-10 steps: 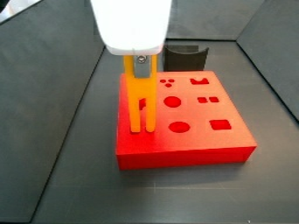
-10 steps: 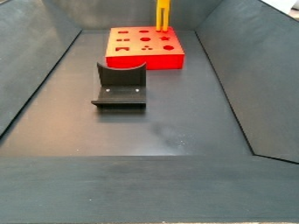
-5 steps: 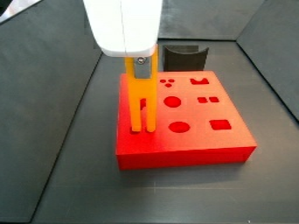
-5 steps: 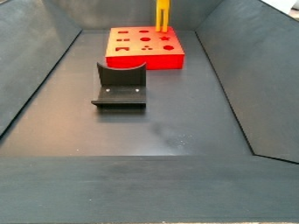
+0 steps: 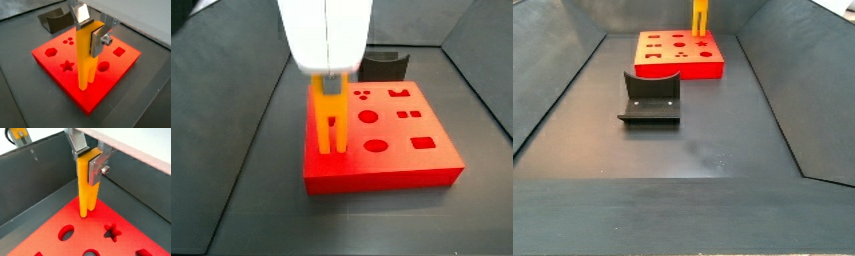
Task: Pick up the square-circle object. Move up. Place the square-circle object on the fixture. Regrasp the square-circle object. Move to above the board. Insert the square-circle object.
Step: Insert the square-circle object.
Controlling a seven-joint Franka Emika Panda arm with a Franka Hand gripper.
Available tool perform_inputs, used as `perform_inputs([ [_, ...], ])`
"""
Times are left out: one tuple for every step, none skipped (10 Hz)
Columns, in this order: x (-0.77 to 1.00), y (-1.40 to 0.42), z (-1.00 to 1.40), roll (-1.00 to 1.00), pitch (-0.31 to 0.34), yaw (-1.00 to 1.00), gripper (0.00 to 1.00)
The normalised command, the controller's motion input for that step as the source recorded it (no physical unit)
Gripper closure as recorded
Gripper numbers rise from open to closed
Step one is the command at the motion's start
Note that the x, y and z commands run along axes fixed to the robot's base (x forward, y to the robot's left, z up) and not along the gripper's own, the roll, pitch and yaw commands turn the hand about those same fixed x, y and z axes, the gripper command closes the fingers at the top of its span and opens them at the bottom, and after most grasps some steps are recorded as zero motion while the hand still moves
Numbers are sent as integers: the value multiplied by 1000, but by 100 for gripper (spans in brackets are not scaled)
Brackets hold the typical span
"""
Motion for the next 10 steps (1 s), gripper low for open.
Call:
perform_inputs([
  [140, 0, -177, 21, -53, -40, 100],
  [151, 0, -237, 21, -27, -109, 100],
  [143, 0, -317, 63, -26, -106, 100],
  [211, 0, -391, 110, -64, -100, 100],
  [220, 0, -414, 143, -83, -71, 100],
  [203, 0, -423, 150, -86, -43, 100],
  [217, 0, -426, 154, -83, -23, 100],
  [163, 0, -403, 166, -93, 0, 100],
  [126, 0, -354, 151, -97, 0, 100],
  [11, 0, -126, 110, -44, 0, 100],
])
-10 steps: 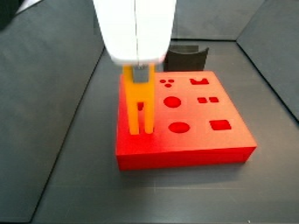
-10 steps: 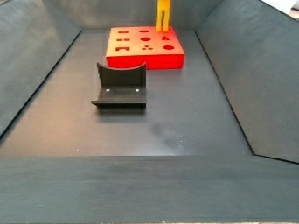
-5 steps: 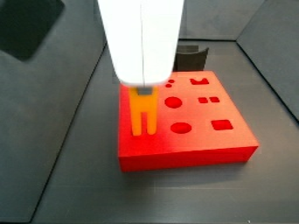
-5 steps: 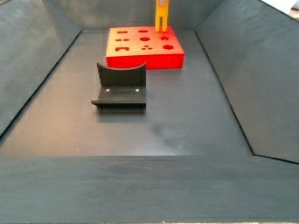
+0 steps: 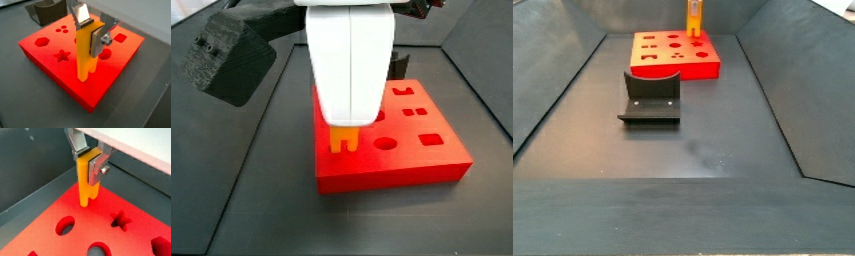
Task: Pick up the square-circle object. Move up. Place the square-circle object on the fixture. Regrasp the square-circle object. Move to above the board. Insert the square-circle object.
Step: Insert the square-circle object.
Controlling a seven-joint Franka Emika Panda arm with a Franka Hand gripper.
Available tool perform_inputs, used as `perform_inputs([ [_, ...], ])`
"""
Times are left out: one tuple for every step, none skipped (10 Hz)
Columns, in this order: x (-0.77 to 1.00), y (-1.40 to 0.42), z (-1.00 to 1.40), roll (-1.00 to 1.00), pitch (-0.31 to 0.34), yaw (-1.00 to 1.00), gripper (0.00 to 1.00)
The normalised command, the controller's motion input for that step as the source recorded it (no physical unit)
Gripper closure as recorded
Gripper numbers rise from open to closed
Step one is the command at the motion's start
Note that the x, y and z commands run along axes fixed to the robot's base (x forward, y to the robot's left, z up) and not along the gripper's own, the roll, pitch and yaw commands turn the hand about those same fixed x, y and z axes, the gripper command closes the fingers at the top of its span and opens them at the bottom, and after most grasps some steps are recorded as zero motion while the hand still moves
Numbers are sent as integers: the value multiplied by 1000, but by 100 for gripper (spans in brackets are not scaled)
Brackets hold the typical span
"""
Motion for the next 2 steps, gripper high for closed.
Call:
perform_inputs([
  [-11, 0, 0, 0, 0, -9, 100],
  [0, 0, 0, 0, 0, 0, 100],
])
